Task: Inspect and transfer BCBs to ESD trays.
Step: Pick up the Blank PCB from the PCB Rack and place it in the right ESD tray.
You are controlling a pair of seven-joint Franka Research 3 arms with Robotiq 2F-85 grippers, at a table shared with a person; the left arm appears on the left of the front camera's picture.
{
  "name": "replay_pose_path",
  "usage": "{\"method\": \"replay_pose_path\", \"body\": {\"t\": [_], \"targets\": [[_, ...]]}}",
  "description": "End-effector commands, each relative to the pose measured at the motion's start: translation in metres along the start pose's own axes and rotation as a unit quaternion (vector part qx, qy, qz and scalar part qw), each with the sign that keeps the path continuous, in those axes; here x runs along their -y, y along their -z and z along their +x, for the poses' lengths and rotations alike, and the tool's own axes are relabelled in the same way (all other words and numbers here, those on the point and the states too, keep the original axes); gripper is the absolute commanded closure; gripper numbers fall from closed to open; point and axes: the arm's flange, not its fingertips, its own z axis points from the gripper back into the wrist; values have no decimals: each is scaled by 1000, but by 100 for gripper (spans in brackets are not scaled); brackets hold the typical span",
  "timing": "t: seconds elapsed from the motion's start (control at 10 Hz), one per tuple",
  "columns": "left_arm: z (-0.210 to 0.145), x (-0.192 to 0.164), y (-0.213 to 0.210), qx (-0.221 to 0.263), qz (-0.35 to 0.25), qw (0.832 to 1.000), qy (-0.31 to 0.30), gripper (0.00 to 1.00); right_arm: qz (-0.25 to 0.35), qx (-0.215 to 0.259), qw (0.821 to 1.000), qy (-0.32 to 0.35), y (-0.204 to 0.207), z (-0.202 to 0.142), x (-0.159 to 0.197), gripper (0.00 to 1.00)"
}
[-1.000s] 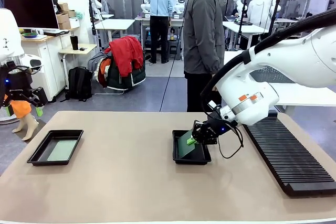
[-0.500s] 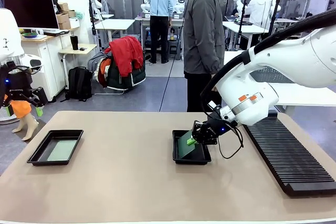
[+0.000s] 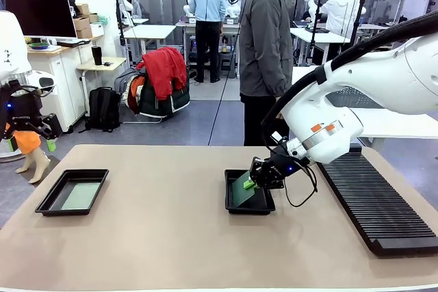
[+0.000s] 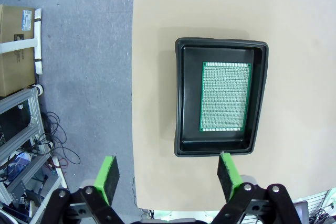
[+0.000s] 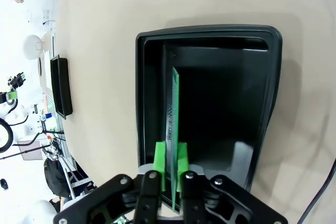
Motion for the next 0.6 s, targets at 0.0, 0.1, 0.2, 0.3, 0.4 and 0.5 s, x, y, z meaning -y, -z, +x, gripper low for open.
{"method": "replay_pose_path", "body": {"t": [0.0, 0.1, 0.2, 0.3, 0.4, 0.5], "targets": [[-1, 0, 1, 1, -2, 1000, 0, 0, -37, -1, 999, 9, -1, -3, -13, 64], [-1, 0, 1, 1, -2, 1000, 0, 0, -52, -2, 999, 0, -4, -5, -21, 54], [-1, 0, 1, 1, -2, 1000, 0, 0, -77, -3, 997, -3, -6, -6, -32, 45], [-1, 0, 1, 1, -2, 1000, 0, 0, -96, -2, 995, -12, -10, -7, -45, 36], [-1, 0, 1, 1, -2, 1000, 0, 0, -122, -3, 992, -18, -14, -8, -57, 26], [-1, 0, 1, 1, -2, 1000, 0, 0, -158, -6, 987, -21, -18, -8, -70, 17]]}}
